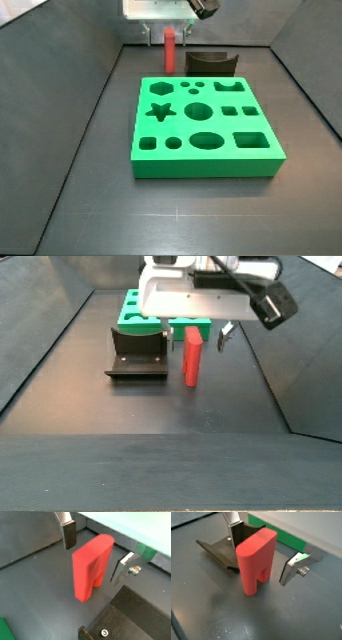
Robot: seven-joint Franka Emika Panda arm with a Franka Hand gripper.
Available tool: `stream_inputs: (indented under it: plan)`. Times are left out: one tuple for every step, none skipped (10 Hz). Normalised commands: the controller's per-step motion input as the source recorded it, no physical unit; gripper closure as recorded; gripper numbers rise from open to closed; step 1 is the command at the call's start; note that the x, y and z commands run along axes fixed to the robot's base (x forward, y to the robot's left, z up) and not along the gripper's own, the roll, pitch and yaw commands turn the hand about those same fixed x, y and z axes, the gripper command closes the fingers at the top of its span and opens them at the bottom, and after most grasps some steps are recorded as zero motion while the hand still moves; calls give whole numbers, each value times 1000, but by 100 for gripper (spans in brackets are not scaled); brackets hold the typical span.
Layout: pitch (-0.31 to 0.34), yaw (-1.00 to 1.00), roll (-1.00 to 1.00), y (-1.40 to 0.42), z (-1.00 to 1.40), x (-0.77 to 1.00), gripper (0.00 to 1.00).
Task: Pick up the square-circle object. Move up. Move to above the board. Insert the square-circle object.
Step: Pick up the square-circle object.
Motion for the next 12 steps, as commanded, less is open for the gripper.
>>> stream_inputs:
  plan:
    - [0, 0, 0, 0, 0, 0, 0]
    - [0, 0, 0, 0, 0, 0, 100]
    - [0, 0, 0, 0, 0, 0, 100]
    - [0, 0, 0, 0, 0, 0, 100]
    - [0, 0, 0, 0, 0, 0, 100]
    - [0, 0, 0, 0, 0, 0, 100]
    - [0, 0, 0, 0, 0, 0, 100]
    - [0, 0, 0, 0, 0, 0, 100]
    - [0, 0, 0, 0, 0, 0, 100]
    - [0, 0, 0, 0, 0, 0, 100]
    - [0, 0, 0, 0, 0, 0, 100]
    - [0, 0, 0, 0, 0, 0, 100]
